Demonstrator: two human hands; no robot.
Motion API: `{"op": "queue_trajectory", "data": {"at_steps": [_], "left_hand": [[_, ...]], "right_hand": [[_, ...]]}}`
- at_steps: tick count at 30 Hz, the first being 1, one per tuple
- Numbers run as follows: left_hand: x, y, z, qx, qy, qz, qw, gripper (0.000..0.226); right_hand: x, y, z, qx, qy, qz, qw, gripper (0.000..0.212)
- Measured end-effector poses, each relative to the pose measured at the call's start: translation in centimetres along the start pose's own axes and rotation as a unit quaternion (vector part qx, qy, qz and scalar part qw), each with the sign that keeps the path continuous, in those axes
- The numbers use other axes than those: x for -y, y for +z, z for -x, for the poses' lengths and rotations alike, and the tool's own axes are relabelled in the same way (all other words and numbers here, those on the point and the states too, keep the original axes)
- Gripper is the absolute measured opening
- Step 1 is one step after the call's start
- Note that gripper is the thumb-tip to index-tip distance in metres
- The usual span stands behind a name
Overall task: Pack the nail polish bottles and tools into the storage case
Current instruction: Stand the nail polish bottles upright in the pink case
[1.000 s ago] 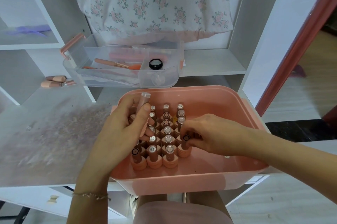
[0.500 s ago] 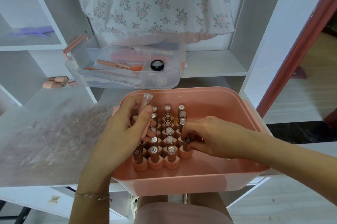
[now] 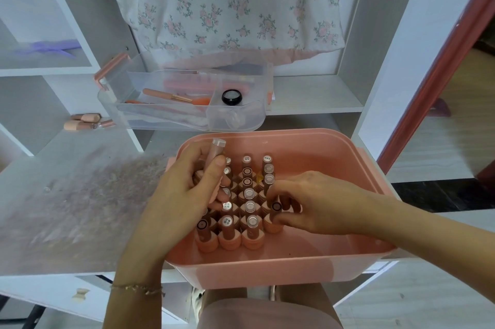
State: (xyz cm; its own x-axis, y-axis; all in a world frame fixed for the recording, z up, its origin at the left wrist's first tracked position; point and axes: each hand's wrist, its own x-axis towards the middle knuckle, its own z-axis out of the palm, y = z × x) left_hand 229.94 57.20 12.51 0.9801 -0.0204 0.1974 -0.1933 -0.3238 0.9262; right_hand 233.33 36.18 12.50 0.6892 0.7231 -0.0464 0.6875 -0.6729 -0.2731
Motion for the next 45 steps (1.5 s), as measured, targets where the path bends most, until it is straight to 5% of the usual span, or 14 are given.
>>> {"op": "queue_trajectory", "data": {"at_steps": [4,10,13,24,30,37,45], "left_hand": [[0.1,-0.2,0.0,0.018,0.013,-0.021,1.0,0.011],[0.0,-0.2,0.1,0.08,0.067,-0.098,0.99,0.04],[-0.2,-0.1,0.1,0.094,0.078,-0.092,0.988,0.043],[-0.7,-0.1,0.4,0.022,0.09,-0.074,0.993,0.039],[0.1,-1.5,0.1,-0.127,0.061,-0.172,0.975,0.024],[1.6,-1.7,0.2,-0.123,0.015,-0.259,0.958,0.038],[2.0,-1.7,0.4,-0.143,-0.064,-0.216,0.964,0.045]], "right_hand": [[0.4,-0.7,0.4,-0.105,-0.024,-0.005,0.994,0.027],[0.8,-1.9,0.2,-0.208,-0.034,-0.16,0.964,0.024],[1.2,-2.6,-0.5,-0.192,-0.024,-0.23,0.954,0.034],[2.2,-4.1,-1.1,-0.191,-0.01,-0.291,0.937,0.009],[1.2,-4.5,0.2,-0.083,-0.022,-0.195,0.977,0.024],[0.9,-2.1,0.4,0.061,-0.01,-0.049,0.997,0.011],[1.1,-0.7,0.3,0.074,-0.005,-0.016,0.997,0.016]]}}
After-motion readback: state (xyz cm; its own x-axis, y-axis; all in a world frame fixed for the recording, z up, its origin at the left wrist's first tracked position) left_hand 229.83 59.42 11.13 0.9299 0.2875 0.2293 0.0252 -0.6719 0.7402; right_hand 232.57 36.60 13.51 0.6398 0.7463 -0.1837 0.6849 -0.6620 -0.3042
